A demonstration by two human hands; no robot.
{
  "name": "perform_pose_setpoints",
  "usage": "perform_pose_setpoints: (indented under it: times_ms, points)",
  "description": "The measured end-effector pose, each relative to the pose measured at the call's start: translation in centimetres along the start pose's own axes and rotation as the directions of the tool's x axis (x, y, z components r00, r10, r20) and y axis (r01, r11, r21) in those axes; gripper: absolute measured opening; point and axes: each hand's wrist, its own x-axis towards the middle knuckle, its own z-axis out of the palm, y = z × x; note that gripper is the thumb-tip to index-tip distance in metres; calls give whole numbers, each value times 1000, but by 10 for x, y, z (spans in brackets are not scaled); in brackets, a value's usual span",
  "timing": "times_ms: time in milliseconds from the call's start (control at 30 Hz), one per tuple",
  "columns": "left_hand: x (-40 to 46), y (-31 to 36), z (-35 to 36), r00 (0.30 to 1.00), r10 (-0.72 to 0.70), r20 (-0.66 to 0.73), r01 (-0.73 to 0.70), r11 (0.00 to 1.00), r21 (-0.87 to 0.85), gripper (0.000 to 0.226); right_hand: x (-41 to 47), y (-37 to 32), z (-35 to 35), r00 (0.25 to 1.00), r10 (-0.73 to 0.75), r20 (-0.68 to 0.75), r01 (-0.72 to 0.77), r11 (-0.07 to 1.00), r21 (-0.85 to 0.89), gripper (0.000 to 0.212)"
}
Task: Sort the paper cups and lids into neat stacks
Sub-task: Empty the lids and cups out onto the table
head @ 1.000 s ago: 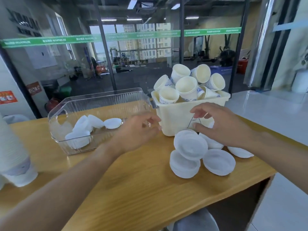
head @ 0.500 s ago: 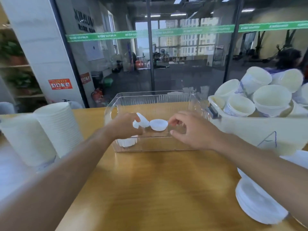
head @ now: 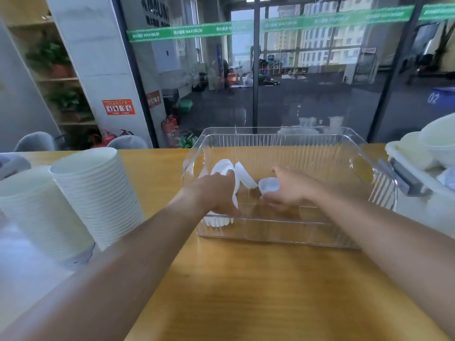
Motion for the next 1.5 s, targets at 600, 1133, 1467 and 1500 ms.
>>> perform_pose_setpoints:
  times_ms: [600,1133,1467,1500]
  points:
    - [-25,17,-19,977,54,-208,-101,970,-220,80,-66,3,-33,981,-58,-187,82,989,123,89]
    - [-101,186,-39,773,524,-357,-634,644,-428,55,-320,117,-79,922,106,-373,-39,982,182,78]
    - [-117,291,-32,654,596,-466,-756,488,-437,60,-379,210,-77,862,349,-367,-300,936,185,81]
    - [-116,298,-30,646,604,-467,-763,490,-422,60,-380,217,-75,860,369,-353,-315,927,202,82]
